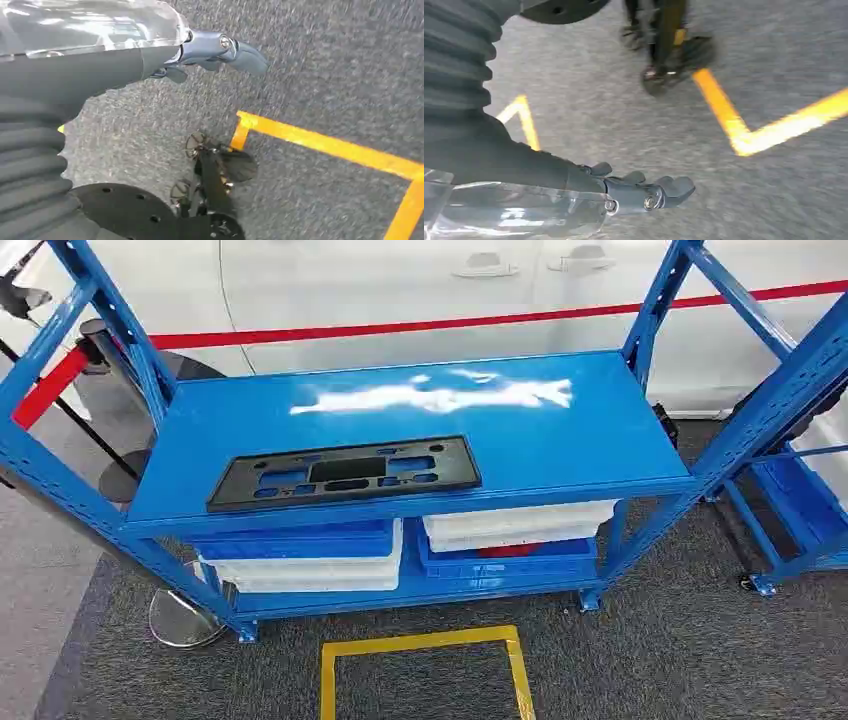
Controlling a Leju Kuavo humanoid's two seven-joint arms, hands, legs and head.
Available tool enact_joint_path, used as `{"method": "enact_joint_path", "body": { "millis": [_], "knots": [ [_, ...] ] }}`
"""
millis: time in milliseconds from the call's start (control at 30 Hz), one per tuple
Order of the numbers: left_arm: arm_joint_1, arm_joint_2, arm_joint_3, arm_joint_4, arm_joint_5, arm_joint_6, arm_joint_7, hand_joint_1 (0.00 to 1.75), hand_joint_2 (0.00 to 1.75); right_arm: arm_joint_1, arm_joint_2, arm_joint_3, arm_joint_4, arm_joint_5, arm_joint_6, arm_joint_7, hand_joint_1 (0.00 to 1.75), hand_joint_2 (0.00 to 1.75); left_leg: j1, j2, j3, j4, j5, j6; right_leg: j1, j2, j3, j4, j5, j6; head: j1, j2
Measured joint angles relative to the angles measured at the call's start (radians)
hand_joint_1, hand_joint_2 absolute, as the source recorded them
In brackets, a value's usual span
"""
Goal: Take the parts from the cabinet and place them on the table.
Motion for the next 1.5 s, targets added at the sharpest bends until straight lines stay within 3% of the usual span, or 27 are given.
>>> {"method": "enact_joint_path", "body": {
  "millis": [33,67,300,400,767,1033,1500],
  "knots": [
    [-0.003,0.0,-0.002,0.006,0.011,0.006,-0.013,0.0,0.0,-0.004,-0.002,-0.003,0.003,-0.015,0.002,-0.041,0.0,0.0,0.0,0.0,0.0,0.0,0.0,0.0,0.0,0.0,0.0,0.0,0.0,0.0,0.0,0.0],
    [-0.005,-0.001,-0.003,0.009,0.021,0.012,-0.022,0.0,0.0,-0.006,-0.003,-0.004,0.005,-0.023,0.003,-0.063,0.0,1.75,0.0,0.0,0.0,0.0,0.0,0.0,0.0,0.0,0.0,0.0,0.0,0.0,0.0,0.0],
    [-0.017,-0.007,-0.006,0.034,0.064,0.036,-0.079,0.0,0.0,0.002,-0.014,-0.041,-0.053,-0.026,0.023,-0.267,0.0,1.75,0.0,-0.001,0.0,0.0,0.0,0.0,0.0,0.0,0.0,0.0,0.0,0.0,0.0,0.0],
    [-0.02,-0.008,-0.006,0.038,0.069,0.039,-0.09,0.0,0.0,0.006,-0.005,-0.073,-0.125,0.03,0.04,-0.303,0.0,1.75,0.0,-0.001,0.0,0.0,0.0,0.0,0.0,0.0,0.0,0.0,0.0,0.0,0.0,0.0],
    [-0.02,-0.008,-0.012,0.046,0.074,0.052,-0.109,0.0,0.0,0.051,0.012,-0.084,-0.514,0.183,0.057,-0.361,0.0,1.75,0.0,-0.001,0.001,0.0,0.001,0.0,0.0,0.0,0.0,0.0,0.0,0.0,0.0,0.0],
    [-0.021,-0.008,-0.012,0.049,0.08,0.061,-0.117,0.0,0.0,0.069,0.003,-0.042,-0.774,0.274,0.04,-0.391,0.0,1.75,0.0,-0.001,0.001,0.001,0.001,0.0,0.0,0.0,0.0,0.0,0.001,0.001,0.0,0.0],
    [-0.025,-0.008,-0.016,0.052,0.082,0.063,-0.124,0.0,0.0,0.056,-0.081,0.148,-1.241,0.505,0.02,-0.404,0.0,1.75,-0.001,-0.001,0.0,0.003,0.001,0.001,-0.003,0.0,-0.001,0.0,0.002,0.004,0.0,0.0]
  ]
}}
